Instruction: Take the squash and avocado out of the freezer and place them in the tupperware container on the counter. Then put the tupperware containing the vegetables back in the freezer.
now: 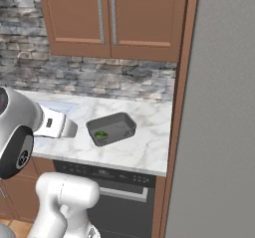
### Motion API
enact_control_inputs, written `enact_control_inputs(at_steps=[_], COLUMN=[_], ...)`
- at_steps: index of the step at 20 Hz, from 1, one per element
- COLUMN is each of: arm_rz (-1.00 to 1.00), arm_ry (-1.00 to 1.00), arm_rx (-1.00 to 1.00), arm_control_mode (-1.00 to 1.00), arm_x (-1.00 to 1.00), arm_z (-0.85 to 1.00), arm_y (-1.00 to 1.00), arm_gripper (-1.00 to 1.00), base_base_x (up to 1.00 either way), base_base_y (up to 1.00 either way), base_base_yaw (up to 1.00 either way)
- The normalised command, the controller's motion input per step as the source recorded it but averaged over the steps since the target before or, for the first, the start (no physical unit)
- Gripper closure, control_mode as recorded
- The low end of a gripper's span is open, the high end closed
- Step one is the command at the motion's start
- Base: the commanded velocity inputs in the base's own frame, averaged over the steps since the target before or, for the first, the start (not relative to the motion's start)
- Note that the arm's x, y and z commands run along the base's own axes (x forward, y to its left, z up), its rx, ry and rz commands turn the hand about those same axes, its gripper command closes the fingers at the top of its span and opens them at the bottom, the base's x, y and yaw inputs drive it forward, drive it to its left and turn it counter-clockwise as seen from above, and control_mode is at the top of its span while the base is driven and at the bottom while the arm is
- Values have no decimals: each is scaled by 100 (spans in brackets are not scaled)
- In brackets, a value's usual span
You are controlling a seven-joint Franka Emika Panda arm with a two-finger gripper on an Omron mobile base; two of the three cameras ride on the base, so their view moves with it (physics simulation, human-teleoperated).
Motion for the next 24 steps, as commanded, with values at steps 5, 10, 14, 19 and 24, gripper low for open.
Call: enact_control_inputs(at_steps=[5,10,14,19,24], arm_rz=[0,0,0,0,0], arm_ry=[0,0,0,0,0], arm_rx=[0,0,0,0,0], arm_control_mode=[100,100,100,100,100], arm_x=[0,0,0,0,0], arm_z=[-1,0,0,0,0], arm_y=[0,0,0,0,0], arm_gripper=[-100,-100,-100,-100,-100], base_base_x=[-71,-95,-29,5,12], base_base_y=[0,-16,-65,-100,-100], base_base_yaw=[0,-4,-2,0,0])
